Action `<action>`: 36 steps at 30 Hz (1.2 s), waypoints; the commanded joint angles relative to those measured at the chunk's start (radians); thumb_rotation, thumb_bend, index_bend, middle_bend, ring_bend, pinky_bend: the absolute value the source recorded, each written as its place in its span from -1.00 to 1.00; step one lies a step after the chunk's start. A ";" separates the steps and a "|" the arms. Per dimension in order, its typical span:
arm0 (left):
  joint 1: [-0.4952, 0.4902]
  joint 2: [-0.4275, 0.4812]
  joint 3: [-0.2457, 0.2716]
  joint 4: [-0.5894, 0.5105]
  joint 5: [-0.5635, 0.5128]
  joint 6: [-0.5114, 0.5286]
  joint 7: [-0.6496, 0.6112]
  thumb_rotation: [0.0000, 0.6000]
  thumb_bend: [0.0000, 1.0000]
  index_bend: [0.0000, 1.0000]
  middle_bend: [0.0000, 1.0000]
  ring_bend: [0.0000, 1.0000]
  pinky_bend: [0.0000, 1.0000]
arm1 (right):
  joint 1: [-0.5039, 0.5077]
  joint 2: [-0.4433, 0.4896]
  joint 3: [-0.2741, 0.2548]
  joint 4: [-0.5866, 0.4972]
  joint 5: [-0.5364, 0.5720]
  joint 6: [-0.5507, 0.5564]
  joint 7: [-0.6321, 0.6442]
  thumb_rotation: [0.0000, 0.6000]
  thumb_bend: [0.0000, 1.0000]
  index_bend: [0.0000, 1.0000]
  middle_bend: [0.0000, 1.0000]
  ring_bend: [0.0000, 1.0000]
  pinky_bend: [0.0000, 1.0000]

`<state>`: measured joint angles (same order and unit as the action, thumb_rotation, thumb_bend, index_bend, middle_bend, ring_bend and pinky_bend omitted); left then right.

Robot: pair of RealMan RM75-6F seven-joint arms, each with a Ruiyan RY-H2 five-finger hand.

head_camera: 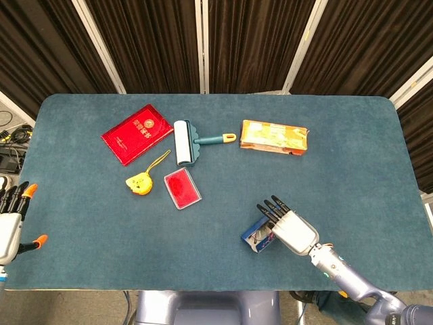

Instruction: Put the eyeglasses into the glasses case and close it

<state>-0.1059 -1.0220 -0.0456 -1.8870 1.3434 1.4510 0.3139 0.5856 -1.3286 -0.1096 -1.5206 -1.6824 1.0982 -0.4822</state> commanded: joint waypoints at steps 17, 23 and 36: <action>-0.004 -0.005 -0.006 0.010 -0.025 -0.011 0.005 1.00 -1.00 -1.00 -1.00 -1.00 -1.00 | 0.007 -0.051 0.035 0.020 0.033 -0.080 -0.110 1.00 -0.04 0.34 -0.91 -1.00 -1.00; -0.005 -0.006 -0.007 0.011 -0.028 -0.013 0.007 1.00 -1.00 -1.00 -1.00 -1.00 -1.00 | 0.009 -0.076 0.049 0.034 0.045 -0.090 -0.138 1.00 -0.04 0.32 -0.91 -1.00 -1.00; -0.008 -0.008 -0.010 0.015 -0.036 -0.018 0.006 1.00 -1.00 -1.00 -1.00 -1.00 -1.00 | -0.021 -0.138 0.086 0.054 0.015 0.024 -0.139 1.00 -0.97 -1.00 -1.00 -1.00 -1.00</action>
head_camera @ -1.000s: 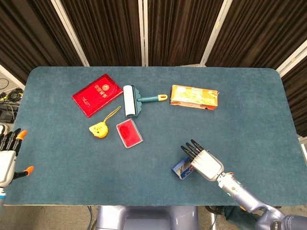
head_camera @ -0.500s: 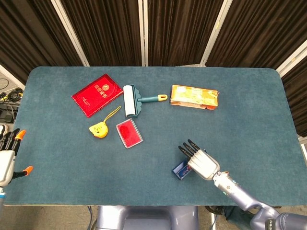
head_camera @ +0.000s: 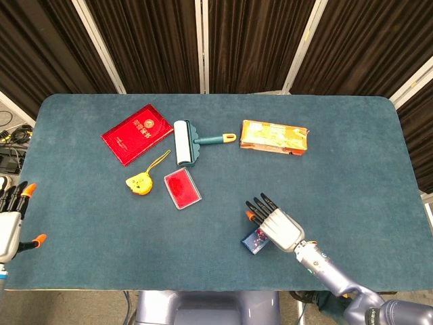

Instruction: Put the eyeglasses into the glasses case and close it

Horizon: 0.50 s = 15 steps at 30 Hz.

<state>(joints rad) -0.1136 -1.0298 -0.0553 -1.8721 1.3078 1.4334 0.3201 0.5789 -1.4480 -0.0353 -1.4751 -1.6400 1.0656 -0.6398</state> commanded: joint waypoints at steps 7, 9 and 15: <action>-0.002 -0.003 0.001 0.001 -0.002 -0.003 0.006 1.00 -1.00 -1.00 -1.00 -1.00 -1.00 | -0.006 0.053 0.000 -0.074 -0.029 0.026 0.053 1.00 -0.98 -1.00 -1.00 -1.00 -1.00; -0.002 -0.003 0.001 0.001 -0.002 -0.002 0.007 1.00 -1.00 -1.00 -1.00 -1.00 -1.00 | 0.009 0.085 -0.005 -0.109 -0.009 -0.025 0.045 1.00 -0.98 -1.00 -1.00 -1.00 -1.00; 0.000 -0.003 0.003 -0.001 0.002 0.001 0.008 1.00 -1.00 -1.00 -1.00 -1.00 -1.00 | 0.052 0.127 -0.015 -0.150 0.072 -0.176 0.029 1.00 -0.98 -1.00 -1.00 -1.00 -1.00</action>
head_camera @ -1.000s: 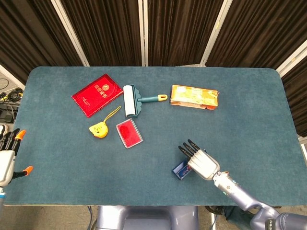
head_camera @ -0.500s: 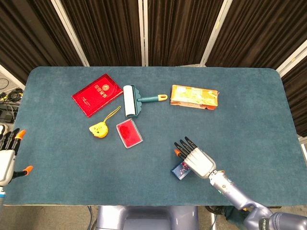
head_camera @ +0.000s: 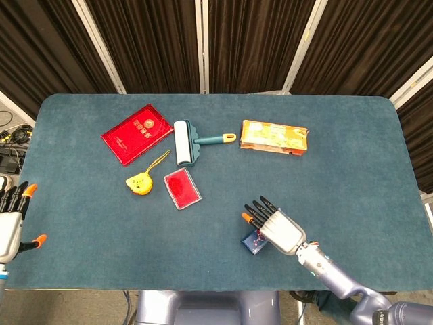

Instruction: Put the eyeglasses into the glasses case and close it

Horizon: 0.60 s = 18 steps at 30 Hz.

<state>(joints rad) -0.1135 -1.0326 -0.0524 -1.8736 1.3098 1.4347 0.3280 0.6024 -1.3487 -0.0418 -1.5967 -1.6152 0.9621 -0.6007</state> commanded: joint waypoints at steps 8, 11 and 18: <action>-0.004 -0.003 -0.001 0.006 -0.007 -0.008 0.004 1.00 -1.00 -1.00 -1.00 -1.00 -1.00 | 0.053 -0.023 -0.005 0.039 0.048 -0.107 0.016 1.00 -0.97 -1.00 -1.00 -1.00 -1.00; -0.005 -0.003 -0.003 0.008 -0.013 -0.010 0.003 1.00 -1.00 -1.00 -1.00 -1.00 -1.00 | 0.059 -0.038 -0.005 0.060 0.045 -0.111 0.026 1.00 -0.97 -1.00 -0.95 -1.00 -1.00; -0.008 -0.004 -0.005 0.011 -0.020 -0.015 0.002 1.00 -1.00 -1.00 -1.00 -1.00 -1.00 | 0.062 -0.072 -0.005 0.102 0.020 -0.088 0.070 1.00 -0.62 -0.21 -0.33 -0.67 -0.89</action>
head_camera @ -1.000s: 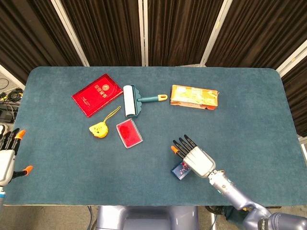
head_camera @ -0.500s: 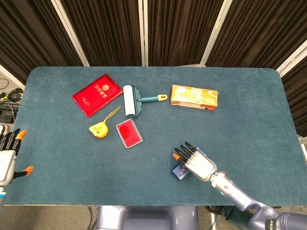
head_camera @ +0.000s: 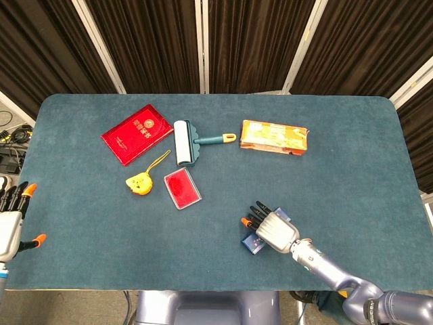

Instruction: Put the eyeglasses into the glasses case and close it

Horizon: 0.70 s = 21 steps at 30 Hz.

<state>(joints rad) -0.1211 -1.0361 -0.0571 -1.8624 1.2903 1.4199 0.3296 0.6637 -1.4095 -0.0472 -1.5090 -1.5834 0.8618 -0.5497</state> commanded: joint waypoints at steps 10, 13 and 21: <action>0.001 0.000 0.001 -0.002 0.001 0.003 0.001 1.00 -1.00 -1.00 -1.00 -1.00 -1.00 | -0.004 -0.025 0.001 0.045 -0.028 0.051 0.075 1.00 -0.45 -0.27 -0.30 -0.50 -0.78; 0.000 0.000 0.002 -0.003 0.002 0.003 0.000 1.00 -1.00 -1.00 -1.00 -1.00 -1.00 | -0.014 -0.016 -0.001 0.032 -0.026 0.066 0.063 1.00 -0.70 -0.83 -0.79 -0.82 -0.91; 0.008 0.012 0.006 -0.012 0.020 0.015 -0.020 1.00 -1.00 -1.00 -1.00 -1.00 -1.00 | -0.078 0.090 0.004 -0.110 -0.012 0.176 -0.019 1.00 -1.00 -1.00 -1.00 -1.00 -1.00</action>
<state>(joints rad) -0.1146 -1.0265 -0.0525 -1.8727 1.3069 1.4323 0.3131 0.6113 -1.3598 -0.0472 -1.5733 -1.5984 0.9925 -0.5470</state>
